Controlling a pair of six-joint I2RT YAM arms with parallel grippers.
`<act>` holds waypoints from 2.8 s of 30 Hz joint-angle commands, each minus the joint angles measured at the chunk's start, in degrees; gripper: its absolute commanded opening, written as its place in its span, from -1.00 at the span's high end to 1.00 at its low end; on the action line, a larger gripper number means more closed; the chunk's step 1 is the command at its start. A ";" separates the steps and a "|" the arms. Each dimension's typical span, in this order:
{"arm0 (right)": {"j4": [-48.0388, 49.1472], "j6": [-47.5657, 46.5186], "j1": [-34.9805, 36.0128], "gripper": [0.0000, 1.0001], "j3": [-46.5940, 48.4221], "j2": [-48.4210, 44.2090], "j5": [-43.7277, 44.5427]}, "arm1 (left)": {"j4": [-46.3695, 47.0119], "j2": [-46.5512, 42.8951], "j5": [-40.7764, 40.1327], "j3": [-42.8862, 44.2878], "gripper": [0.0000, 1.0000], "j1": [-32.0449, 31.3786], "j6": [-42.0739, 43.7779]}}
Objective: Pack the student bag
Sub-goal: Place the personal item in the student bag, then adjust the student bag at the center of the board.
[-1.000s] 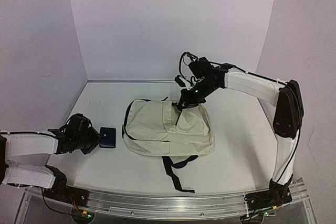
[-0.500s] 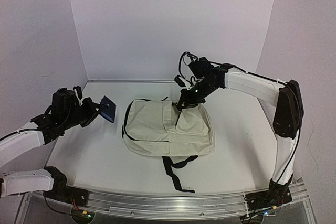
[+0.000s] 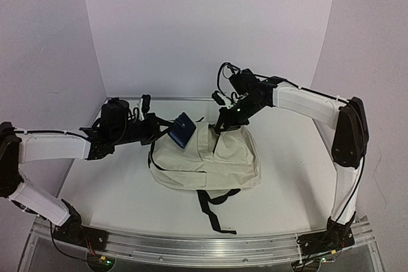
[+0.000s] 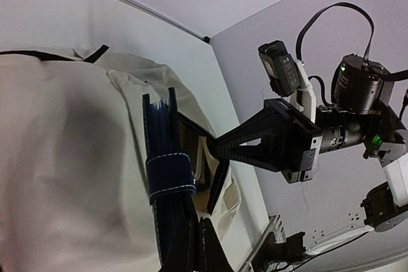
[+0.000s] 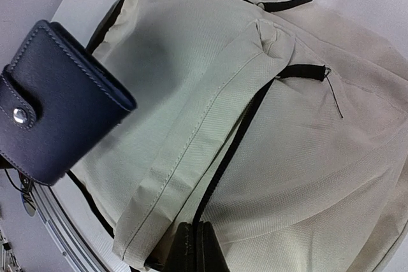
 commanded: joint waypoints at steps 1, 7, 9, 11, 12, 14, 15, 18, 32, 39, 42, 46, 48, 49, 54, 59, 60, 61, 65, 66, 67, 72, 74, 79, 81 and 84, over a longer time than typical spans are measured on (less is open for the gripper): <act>0.63 0.13 -0.20 1.00 2.66 -3.27 -1.10 | 17.21 7.71 7.58 4.06 1.00 -0.81 -4.06; 0.63 -0.16 -0.20 1.00 3.08 -3.68 -0.38 | 23.07 16.11 10.13 6.64 0.99 -2.16 -7.62; 0.63 -0.19 -0.20 1.00 3.15 -3.67 -0.13 | 23.72 17.43 10.51 6.87 0.99 -2.81 -8.24; 0.64 -0.23 -0.21 1.00 3.28 -3.62 -0.62 | 24.40 18.48 11.15 7.14 0.99 -3.17 -9.14; 0.65 -0.16 -0.20 1.00 3.34 -3.54 -0.76 | 25.34 19.28 11.31 7.19 1.00 -3.40 -9.87; 0.63 -0.10 -0.19 1.00 3.57 -3.26 -0.94 | 26.52 21.42 11.52 7.71 1.00 -4.24 -11.12; 0.63 -0.12 -0.20 1.00 3.72 -3.16 -1.06 | 27.10 22.55 11.61 8.16 1.00 -4.69 -11.64; 0.63 -0.01 -0.16 1.00 4.02 -3.01 -1.78 | 28.33 26.36 11.72 9.95 0.99 -5.55 -13.70; 0.65 0.62 -0.13 1.00 3.48 -3.24 -2.67 | 30.56 37.59 -3.96 16.72 1.00 -10.51 -20.19; 0.63 0.41 -0.12 1.00 3.94 -3.00 -1.67 | 29.17 42.62 -2.20 22.95 0.99 -14.81 -20.82; 0.63 0.35 -0.12 1.00 3.78 -2.92 -1.24 | 30.09 43.76 -0.23 23.34 1.00 -15.56 -21.21; 0.63 -0.17 -0.10 1.00 3.32 -3.51 -0.37 | 26.95 41.12 1.59 20.60 0.93 -15.74 -19.26; 0.56 -0.33 -0.12 1.00 3.09 -3.67 -0.26 | 21.16 37.71 1.11 19.32 0.82 -15.74 -16.54; 0.56 -0.42 -0.11 1.00 2.92 -3.76 -0.30 | 18.25 36.00 0.73 18.87 0.75 -15.78 -15.00; 0.55 -0.32 -0.11 1.00 1.93 -3.94 -0.94 | 0.09 27.91 -1.72 20.27 0.31 -15.82 -5.28; 0.63 -0.39 -0.14 1.00 0.74 -4.11 -1.74 | -11.82 19.55 -6.91 20.52 -0.07 -15.74 1.70; 0.63 -0.38 -0.13 1.00 0.47 -4.06 -2.13 | -13.84 18.40 -8.18 20.79 -0.12 -15.73 2.43; 0.62 -0.34 -0.12 1.00 0.11 -3.97 -2.51 | -15.87 17.21 -9.88 20.94 -0.17 -15.68 2.97; 0.64 0.13 0.07 1.00 -1.99 -3.21 -4.76 | -20.53 13.08 -14.53 19.14 -0.32 -13.82 0.97; 0.66 0.25 0.25 0.99 -2.42 -2.83 -5.22 | -21.22 12.42 -14.75 18.17 -0.34 -13.21 -0.02; 0.67 0.34 0.55 0.99 -2.79 -2.45 -5.47 | -21.52 11.92 -15.04 17.38 -0.35 -12.71 -0.60; 1.13 0.58 1.72 0.82 -5.01 0.82 -6.58 | -24.75 11.73 -17.92 16.81 -0.37 -12.30 -2.02; 1.09 0.88 1.75 0.48 -4.76 2.04 -7.64 | -24.71 11.84 -18.02 15.83 -0.39 -12.14 -3.12; 0.98 0.16 0.30 -0.13 -0.82 -0.11 -10.74 | -25.98 11.09 -18.02 13.03 -0.50 -11.95 -6.32; 0.94 0.66 -1.86 -0.22 0.76 -1.48 -12.95 | -26.29 10.10 -18.59 11.37 -0.60 -11.90 -7.61; 0.60 0.07 -5.12 -0.20 1.95 -3.05 -13.86 | -26.94 9.17 -20.02 9.64 -0.65 -11.84 -8.88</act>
